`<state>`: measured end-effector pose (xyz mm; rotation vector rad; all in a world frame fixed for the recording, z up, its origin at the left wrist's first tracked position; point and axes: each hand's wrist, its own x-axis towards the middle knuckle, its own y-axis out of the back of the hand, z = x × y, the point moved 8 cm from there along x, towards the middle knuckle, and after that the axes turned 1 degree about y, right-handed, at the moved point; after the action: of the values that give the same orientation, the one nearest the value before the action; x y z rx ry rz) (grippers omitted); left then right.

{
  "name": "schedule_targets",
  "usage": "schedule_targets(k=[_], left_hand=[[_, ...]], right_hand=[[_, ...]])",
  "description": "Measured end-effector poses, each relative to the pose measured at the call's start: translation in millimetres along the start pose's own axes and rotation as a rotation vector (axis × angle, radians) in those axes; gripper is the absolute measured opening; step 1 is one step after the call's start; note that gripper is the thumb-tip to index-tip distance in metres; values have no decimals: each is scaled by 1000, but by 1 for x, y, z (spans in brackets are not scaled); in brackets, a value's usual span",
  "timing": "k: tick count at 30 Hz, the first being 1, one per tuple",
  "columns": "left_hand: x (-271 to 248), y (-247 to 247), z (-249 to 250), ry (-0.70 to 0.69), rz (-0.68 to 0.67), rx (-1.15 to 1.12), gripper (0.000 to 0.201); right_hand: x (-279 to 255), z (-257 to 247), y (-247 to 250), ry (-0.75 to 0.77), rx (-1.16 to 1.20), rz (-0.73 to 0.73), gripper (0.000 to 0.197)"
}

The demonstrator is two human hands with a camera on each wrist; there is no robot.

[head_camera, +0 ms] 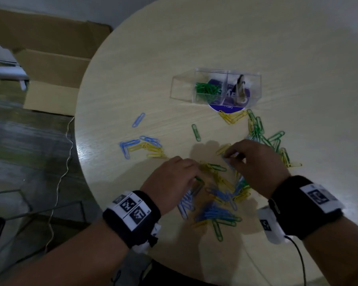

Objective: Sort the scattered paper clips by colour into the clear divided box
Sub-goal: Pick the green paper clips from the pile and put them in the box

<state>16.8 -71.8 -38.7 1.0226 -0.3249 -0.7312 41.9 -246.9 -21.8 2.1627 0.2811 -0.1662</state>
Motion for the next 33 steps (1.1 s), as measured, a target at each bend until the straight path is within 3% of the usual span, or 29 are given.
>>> schedule_targets(k=[3, 8, 12, 17, 22, 26, 29, 33], left_hand=[[-6, -2, -1, -76, -6, 68, 13], [-7, 19, 3, -78, 62, 130, 9], [9, 9, 22, -189, 39, 87, 9], [-11, 3, 2, -116, -22, 66, 7], [-17, 17, -8, -67, 2, -18, 10], [1, 34, -22, 20, 40, -38, 12], [27, 53, -37, 100, 141, 43, 14], [73, 57, -45, 44, 116, 163, 18]], right_hand=[[3, 3, -16, 12, -31, -54, 13], [10, 16, -4, -15, 28, 77, 16], [2, 14, 3, 5, 25, 96, 13], [-6, -7, -15, 83, -46, -50, 8], [1, -22, -32, 104, -143, -147, 20], [11, -19, -34, 82, -152, -171, 16], [14, -3, -27, -20, -76, -161, 13], [13, 10, -17, -104, 21, -101, 14]])
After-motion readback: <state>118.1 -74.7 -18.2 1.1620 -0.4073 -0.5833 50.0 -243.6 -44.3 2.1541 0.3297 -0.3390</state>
